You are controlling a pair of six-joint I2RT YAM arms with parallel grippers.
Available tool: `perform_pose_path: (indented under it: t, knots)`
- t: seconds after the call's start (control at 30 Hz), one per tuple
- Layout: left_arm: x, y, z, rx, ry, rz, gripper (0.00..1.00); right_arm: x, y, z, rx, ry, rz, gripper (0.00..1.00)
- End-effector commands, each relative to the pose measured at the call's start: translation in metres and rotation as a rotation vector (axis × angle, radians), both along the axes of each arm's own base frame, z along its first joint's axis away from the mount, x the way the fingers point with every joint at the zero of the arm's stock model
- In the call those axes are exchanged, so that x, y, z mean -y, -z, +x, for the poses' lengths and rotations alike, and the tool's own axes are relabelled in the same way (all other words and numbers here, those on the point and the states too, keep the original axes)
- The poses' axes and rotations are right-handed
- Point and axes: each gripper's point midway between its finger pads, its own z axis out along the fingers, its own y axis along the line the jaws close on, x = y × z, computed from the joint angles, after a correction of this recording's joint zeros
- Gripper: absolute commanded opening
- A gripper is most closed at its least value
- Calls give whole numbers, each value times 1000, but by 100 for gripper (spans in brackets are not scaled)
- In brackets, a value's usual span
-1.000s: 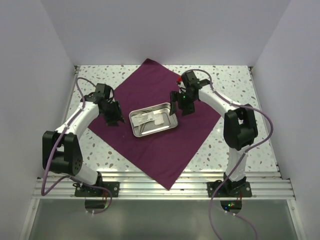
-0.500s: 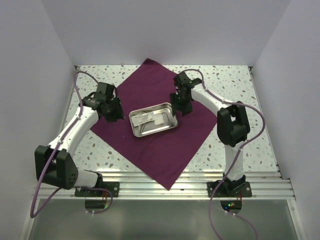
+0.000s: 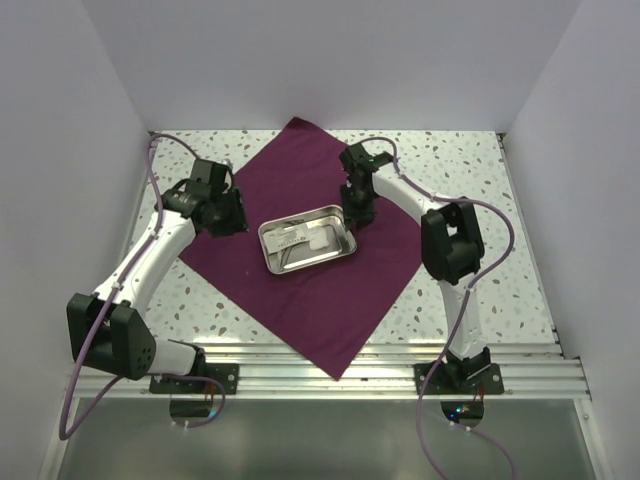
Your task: Prepare the surgical pack
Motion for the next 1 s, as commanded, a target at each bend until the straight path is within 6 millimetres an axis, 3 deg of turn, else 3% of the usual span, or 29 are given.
perform_pose_path:
  t: [0.0,0.5,0.97]
  knots:
    - [5,-19,11,61,35,2,47,-2,-7,4,5,36,-12,34]
    - [7,-37,19,71,40,-3,49,5,-7,-15,-34,80,-16,11]
    - [-6,-51,2,2,-29,-77,53,0,-25,-4,11,-20,-2,12]
